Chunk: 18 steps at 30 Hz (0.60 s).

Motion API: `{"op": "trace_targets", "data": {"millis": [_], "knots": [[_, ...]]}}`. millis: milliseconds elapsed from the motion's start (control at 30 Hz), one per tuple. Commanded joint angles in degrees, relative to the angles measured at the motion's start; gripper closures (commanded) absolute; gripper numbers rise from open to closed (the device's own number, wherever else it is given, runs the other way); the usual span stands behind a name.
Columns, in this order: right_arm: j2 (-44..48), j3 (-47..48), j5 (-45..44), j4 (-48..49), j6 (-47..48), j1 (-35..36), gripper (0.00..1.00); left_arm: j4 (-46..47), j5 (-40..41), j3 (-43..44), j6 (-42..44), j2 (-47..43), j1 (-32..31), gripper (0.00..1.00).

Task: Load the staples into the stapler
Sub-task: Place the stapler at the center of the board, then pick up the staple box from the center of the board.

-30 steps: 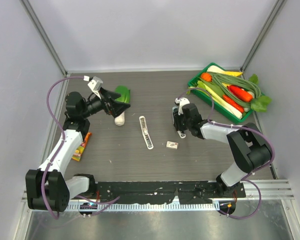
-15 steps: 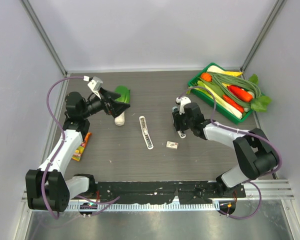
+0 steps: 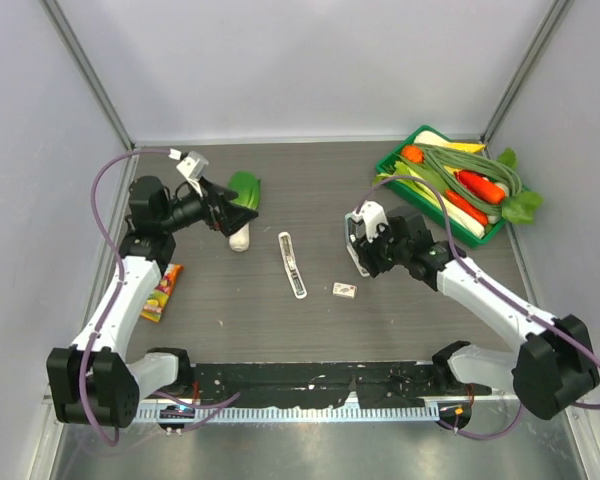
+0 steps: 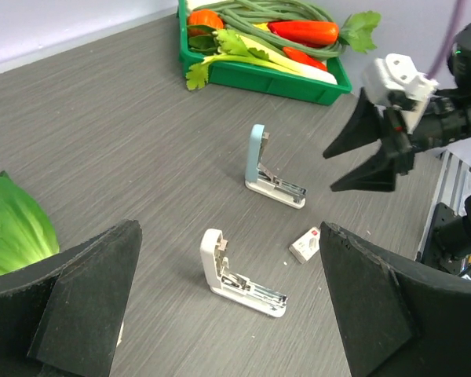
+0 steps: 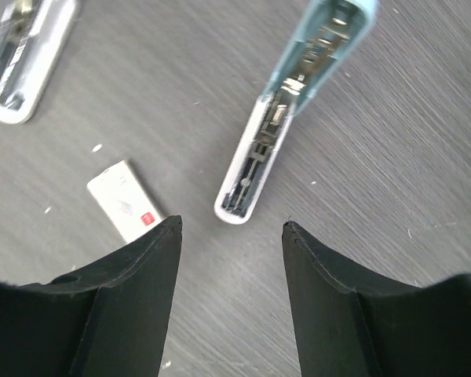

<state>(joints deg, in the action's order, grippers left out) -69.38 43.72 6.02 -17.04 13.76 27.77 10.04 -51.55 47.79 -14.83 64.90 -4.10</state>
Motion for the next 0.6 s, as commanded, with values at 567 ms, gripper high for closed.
{"op": "trace_targets", "data": {"millis": [567], "knots": [[-12.52, 7.08, 14.55, -5.38, 23.07, 9.5, 0.38, -31.75, 4.09, 10.75, 8.68, -7.69, 0.41, 0.0]]}}
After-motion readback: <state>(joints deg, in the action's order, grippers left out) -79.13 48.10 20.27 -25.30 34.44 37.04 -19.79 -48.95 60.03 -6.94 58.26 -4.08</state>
